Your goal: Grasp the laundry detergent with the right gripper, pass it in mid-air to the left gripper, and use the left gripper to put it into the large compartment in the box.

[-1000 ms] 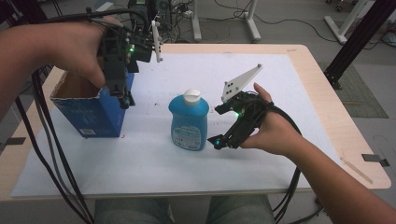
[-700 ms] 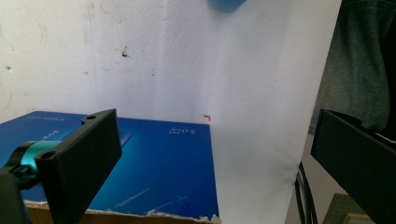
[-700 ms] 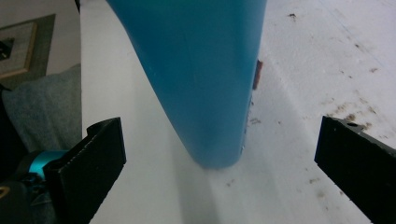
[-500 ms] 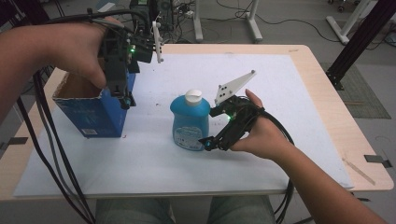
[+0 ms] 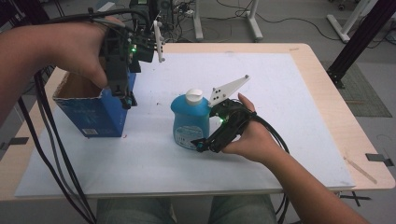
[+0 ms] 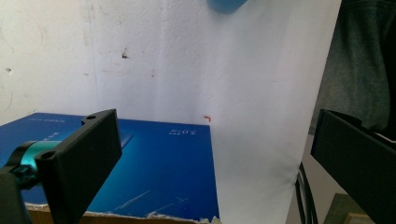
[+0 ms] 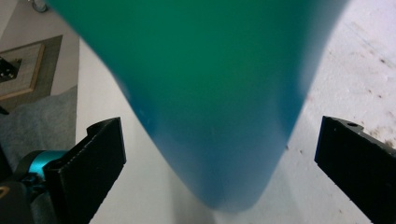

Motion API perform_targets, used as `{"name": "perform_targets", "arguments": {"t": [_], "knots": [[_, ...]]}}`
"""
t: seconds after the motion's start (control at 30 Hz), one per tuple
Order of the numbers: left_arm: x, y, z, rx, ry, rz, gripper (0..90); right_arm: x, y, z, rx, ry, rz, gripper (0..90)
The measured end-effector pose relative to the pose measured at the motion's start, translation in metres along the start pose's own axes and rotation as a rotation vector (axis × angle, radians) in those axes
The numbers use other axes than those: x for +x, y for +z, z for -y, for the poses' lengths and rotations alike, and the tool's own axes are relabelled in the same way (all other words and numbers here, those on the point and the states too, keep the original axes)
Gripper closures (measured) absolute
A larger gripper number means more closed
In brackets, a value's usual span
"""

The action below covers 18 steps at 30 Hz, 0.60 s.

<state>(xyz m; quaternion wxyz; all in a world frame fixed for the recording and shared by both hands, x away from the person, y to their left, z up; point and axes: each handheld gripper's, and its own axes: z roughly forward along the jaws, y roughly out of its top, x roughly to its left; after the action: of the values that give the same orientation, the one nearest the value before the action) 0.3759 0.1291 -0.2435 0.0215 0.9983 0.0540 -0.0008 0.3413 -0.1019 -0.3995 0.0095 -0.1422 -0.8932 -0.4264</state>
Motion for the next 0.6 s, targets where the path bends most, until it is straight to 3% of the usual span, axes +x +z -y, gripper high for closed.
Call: {"name": "perform_targets", "arguments": {"t": [0.6], "knots": [[-0.0012,0.0014,0.0035,-0.001,-0.004,-0.001,1.7,0.0017,0.0098,0.0031,-0.107,0.031,0.027,1.0]]}}
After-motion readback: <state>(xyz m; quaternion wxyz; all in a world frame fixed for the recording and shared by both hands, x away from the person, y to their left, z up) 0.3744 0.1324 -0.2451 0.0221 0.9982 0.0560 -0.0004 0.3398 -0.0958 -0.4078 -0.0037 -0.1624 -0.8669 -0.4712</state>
